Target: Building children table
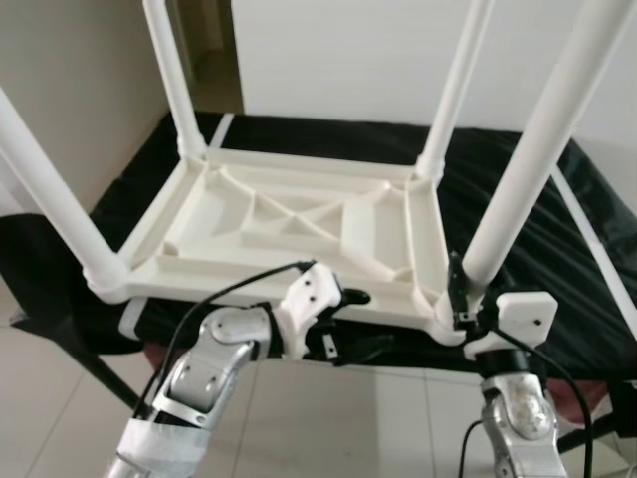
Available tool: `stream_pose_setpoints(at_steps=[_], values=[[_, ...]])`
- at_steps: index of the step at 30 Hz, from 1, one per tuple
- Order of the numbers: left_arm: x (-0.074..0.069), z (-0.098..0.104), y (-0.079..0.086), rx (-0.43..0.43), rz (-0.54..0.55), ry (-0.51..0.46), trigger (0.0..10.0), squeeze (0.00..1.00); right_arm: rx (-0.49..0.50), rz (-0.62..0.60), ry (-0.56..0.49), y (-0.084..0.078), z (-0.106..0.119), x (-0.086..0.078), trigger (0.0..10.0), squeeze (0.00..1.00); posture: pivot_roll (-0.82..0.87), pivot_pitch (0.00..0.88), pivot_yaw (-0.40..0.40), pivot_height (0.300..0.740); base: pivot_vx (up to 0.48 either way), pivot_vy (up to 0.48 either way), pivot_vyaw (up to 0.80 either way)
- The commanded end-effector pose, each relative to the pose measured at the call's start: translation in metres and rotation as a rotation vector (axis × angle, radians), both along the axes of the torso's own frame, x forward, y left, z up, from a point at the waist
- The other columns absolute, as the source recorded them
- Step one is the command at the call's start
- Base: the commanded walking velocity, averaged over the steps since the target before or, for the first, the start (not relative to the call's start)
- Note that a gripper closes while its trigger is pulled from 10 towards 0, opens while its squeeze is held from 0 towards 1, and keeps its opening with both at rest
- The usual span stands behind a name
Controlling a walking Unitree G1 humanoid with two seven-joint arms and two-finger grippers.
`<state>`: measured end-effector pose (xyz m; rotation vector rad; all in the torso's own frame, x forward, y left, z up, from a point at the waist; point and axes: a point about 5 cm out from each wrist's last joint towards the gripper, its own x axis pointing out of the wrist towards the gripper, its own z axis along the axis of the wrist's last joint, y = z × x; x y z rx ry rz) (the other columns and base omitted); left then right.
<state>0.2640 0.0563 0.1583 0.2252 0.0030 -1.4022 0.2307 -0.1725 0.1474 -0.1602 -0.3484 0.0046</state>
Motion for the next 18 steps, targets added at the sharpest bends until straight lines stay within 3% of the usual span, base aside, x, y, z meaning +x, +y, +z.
stream_pose_setpoints(at_steps=[1,10,18], values=[[0.002,0.002,-0.001,0.006,0.031,-0.012,10.0,0.00,-0.005,-0.011,0.131,-0.003,-0.025,-0.003,10.0,0.00,-0.02,0.060,0.006,0.740,0.000,0.000,0.00],[0.004,0.004,0.000,0.009,0.040,-0.023,10.0,0.00,-0.021,0.107,0.168,0.001,-0.036,-0.002,10.0,0.00,-0.01,0.058,0.005,0.740,0.000,0.000,0.00],[0.004,0.005,0.001,0.012,0.043,-0.028,10.0,0.00,0.150,0.093,0.228,0.002,-0.047,-0.002,10.0,0.00,-0.01,0.056,0.003,0.740,0.000,0.000,0.00]])
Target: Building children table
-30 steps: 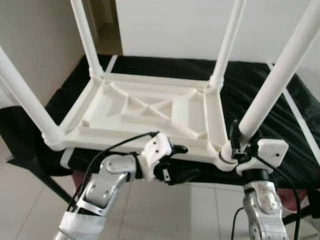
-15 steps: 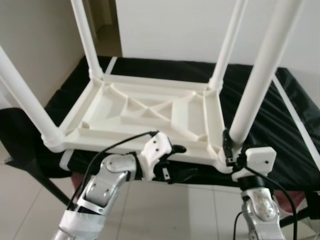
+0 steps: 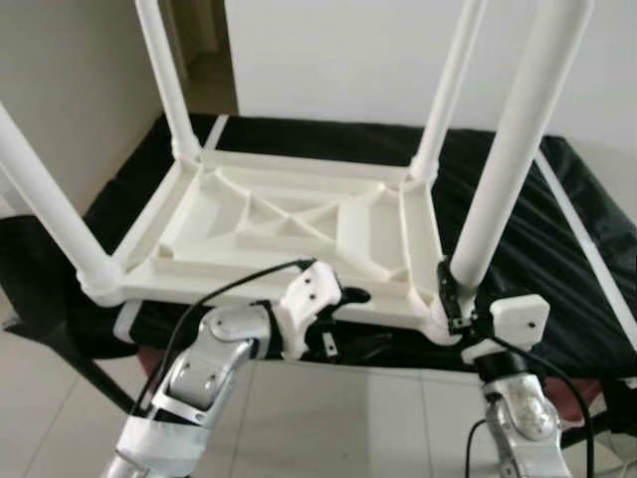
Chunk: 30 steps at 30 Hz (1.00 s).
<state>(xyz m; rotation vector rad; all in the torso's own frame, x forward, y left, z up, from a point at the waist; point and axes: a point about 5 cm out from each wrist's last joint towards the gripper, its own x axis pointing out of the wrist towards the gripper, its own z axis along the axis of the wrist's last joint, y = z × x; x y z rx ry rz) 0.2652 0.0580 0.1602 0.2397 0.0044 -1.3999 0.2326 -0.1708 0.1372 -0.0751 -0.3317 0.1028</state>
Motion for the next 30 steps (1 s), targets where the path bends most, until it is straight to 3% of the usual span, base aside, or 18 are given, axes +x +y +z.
stream_pose_setpoints(at_steps=[1,6,17,23,30], values=[[0.003,0.003,-0.001,0.001,0.041,-0.021,10.0,0.00,0.092,-0.015,0.212,0.000,-0.038,-0.003,10.0,0.00,-0.01,0.056,0.003,0.740,0.000,0.000,0.00],[0.003,0.004,-0.001,0.001,0.042,-0.022,10.0,0.00,0.193,-0.039,0.236,0.000,-0.041,-0.001,10.0,0.00,-0.01,0.053,0.005,0.740,0.000,0.000,0.00],[0.002,0.005,-0.001,0.001,0.040,-0.024,10.0,0.00,0.242,-0.062,0.254,-0.002,-0.045,-0.002,10.0,0.00,-0.01,0.053,0.004,0.740,0.000,0.000,0.00],[0.002,0.005,0.000,0.001,0.041,-0.024,10.0,0.00,0.174,-0.004,0.144,0.003,-0.039,-0.016,10.0,0.00,-0.01,0.056,0.005,0.740,0.000,0.000,0.00],[0.003,0.005,0.000,0.004,0.037,-0.027,10.0,0.00,0.093,-0.016,0.168,0.002,-0.044,-0.018,10.0,0.00,-0.01,0.053,0.012,0.740,0.000,0.000,0.00]])
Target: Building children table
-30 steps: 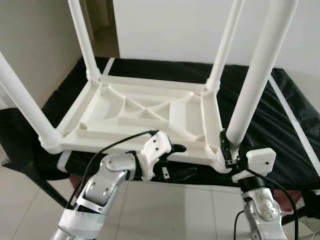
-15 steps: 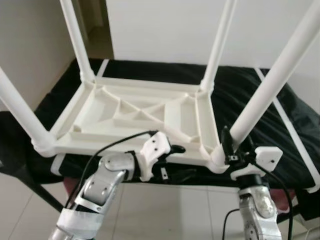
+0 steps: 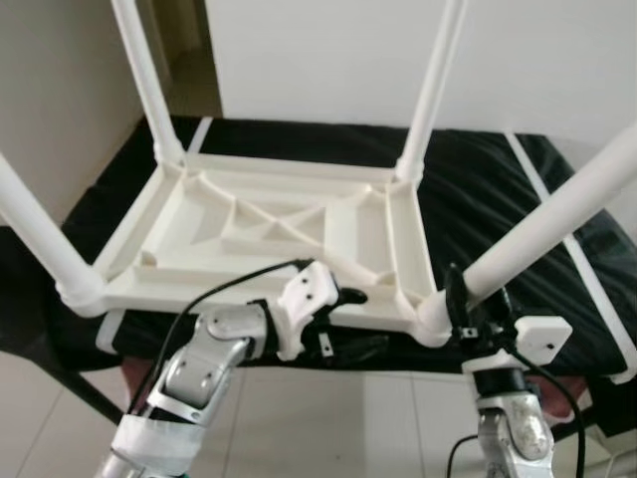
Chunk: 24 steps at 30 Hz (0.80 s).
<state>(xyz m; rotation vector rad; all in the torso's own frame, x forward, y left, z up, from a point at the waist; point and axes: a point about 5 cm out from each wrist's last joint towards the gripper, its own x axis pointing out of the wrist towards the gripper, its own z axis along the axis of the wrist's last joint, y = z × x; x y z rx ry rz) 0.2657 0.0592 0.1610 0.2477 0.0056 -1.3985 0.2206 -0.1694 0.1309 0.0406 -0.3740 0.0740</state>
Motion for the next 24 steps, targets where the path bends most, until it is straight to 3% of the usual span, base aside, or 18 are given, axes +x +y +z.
stream_pose_setpoints(at_steps=[1,3,5,10,19,21,22,24], values=[[0.002,0.004,-0.002,-0.002,0.036,-0.024,10.0,0.00,-0.036,0.005,0.204,0.001,-0.038,-0.006,10.0,0.00,-0.01,0.053,0.012,0.740,0.000,0.000,0.00],[0.002,0.004,-0.002,-0.002,0.035,-0.024,10.0,0.00,-0.041,0.005,0.204,0.001,-0.038,-0.006,10.0,0.00,-0.01,0.053,0.012,0.740,0.000,0.000,0.00],[0.002,0.005,-0.002,-0.002,0.032,-0.024,10.0,0.00,-0.163,0.015,0.224,0.002,-0.040,-0.002,10.0,0.00,-0.01,0.051,0.014,0.740,0.000,0.000,0.00],[0.003,0.005,-0.003,-0.001,0.028,-0.026,10.0,0.00,-0.240,0.063,0.231,0.004,-0.038,0.005,10.0,0.00,-0.01,0.045,0.015,0.740,0.000,0.000,0.00],[0.003,0.006,-0.003,-0.001,0.027,-0.031,10.0,0.00,-0.228,0.129,0.212,0.006,-0.029,0.012,10.0,0.00,-0.01,0.037,0.010,0.740,0.000,0.000,0.00],[0.003,0.006,-0.003,-0.001,0.029,-0.031,10.0,0.00,-0.187,0.130,0.223,0.006,-0.030,0.012,10.0,0.00,-0.01,0.034,0.007,0.740,0.000,0.000,0.00],[0.003,0.006,-0.003,-0.001,0.031,-0.032,10.0,0.00,-0.115,0.116,0.242,0.005,-0.031,0.012,10.0,0.00,-0.01,0.033,0.004,0.740,0.000,0.000,0.00],[0.003,0.006,-0.003,-0.001,0.031,-0.032,10.0,0.00,-0.115,0.116,0.242,0.005,-0.031,0.012,10.0,0.00,-0.01,0.033,0.004,0.740,0.000,0.000,0.00]])
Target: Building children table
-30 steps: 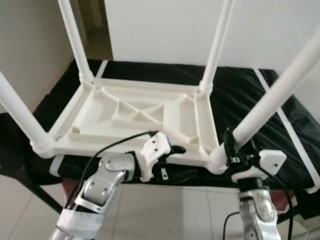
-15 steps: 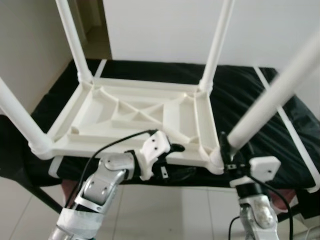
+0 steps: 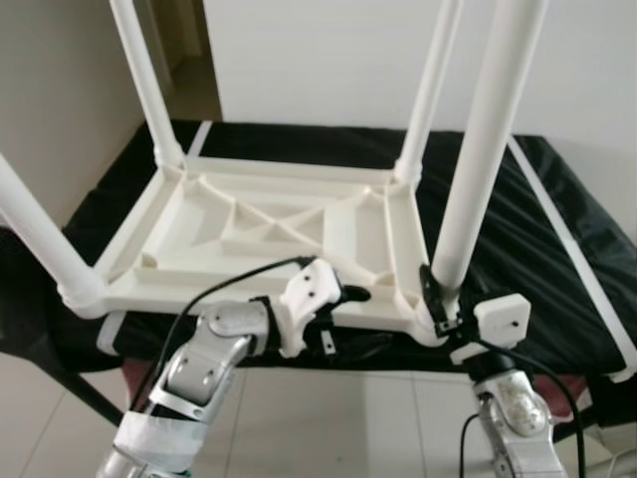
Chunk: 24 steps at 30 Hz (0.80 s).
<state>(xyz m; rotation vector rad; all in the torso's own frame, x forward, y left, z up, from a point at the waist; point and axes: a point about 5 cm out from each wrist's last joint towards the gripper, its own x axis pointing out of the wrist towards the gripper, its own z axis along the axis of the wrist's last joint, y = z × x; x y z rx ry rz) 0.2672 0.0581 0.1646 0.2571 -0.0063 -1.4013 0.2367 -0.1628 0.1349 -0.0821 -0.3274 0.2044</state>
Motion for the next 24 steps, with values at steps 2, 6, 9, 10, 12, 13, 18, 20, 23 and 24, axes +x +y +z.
stream_pose_setpoints(at_steps=[2,6,9,10,12,13,18,20,23,24], values=[[0.001,0.002,-0.001,0.000,0.037,-0.018,10.0,0.00,0.072,-0.022,0.224,-0.003,-0.037,-0.005,10.0,0.00,-0.01,0.031,0.005,0.740,0.000,0.000,0.00],[0.001,0.002,0.000,0.001,0.038,-0.020,10.0,0.00,0.218,-0.096,0.291,-0.009,-0.043,-0.004,10.0,0.00,-0.01,0.027,0.005,0.740,0.000,0.000,0.00],[0.001,0.002,0.000,0.002,0.037,-0.021,10.0,0.00,0.253,-0.121,0.297,-0.013,-0.044,-0.003,10.0,0.00,-0.01,0.026,0.005,0.740,0.000,0.000,0.00],[0.001,0.002,0.000,0.002,0.036,-0.022,10.0,0.00,0.274,-0.136,0.305,-0.014,-0.045,-0.003,10.0,0.00,-0.01,0.024,0.006,0.740,0.000,0.000,0.00],[0.002,0.002,0.000,0.003,0.036,-0.024,10.0,0.00,0.295,-0.158,0.316,-0.017,-0.046,-0.003,10.0,0.00,-0.01,0.024,0.005,0.740,0.000,0.000,0.00],[0.002,0.002,-0.001,0.003,0.036,-0.024,10.0,0.00,0.299,-0.164,0.319,-0.018,-0.046,-0.003,10.0,0.00,-0.01,0.024,0.005,0.740,0.000,0.000,0.00],[0.001,0.002,0.000,0.005,0.034,-0.027,10.0,0.00,0.400,-0.233,0.343,-0.024,-0.054,-0.007,10.0,0.00,-0.01,0.021,0.008,0.740,0.000,0.000,0.00],[0.001,0.002,0.000,0.005,0.034,-0.025,10.0,0.00,0.410,-0.240,0.352,-0.024,-0.056,-0.008,10.0,0.00,-0.01,0.022,0.008,0.740,0.000,0.000,0.00],[0.002,0.002,0.000,0.007,0.034,-0.025,10.0,0.00,0.223,-0.185,0.315,-0.017,-0.051,-0.007,10.0,0.00,-0.01,0.024,0.012,0.740,0.000,0.000,0.00],[0.002,0.002,0.001,0.008,0.033,-0.025,10.0,0.00,0.160,-0.160,0.301,-0.014,-0.049,-0.007,10.0,0.00,-0.01,0.024,0.013,0.740,0.000,0.000,0.00]])
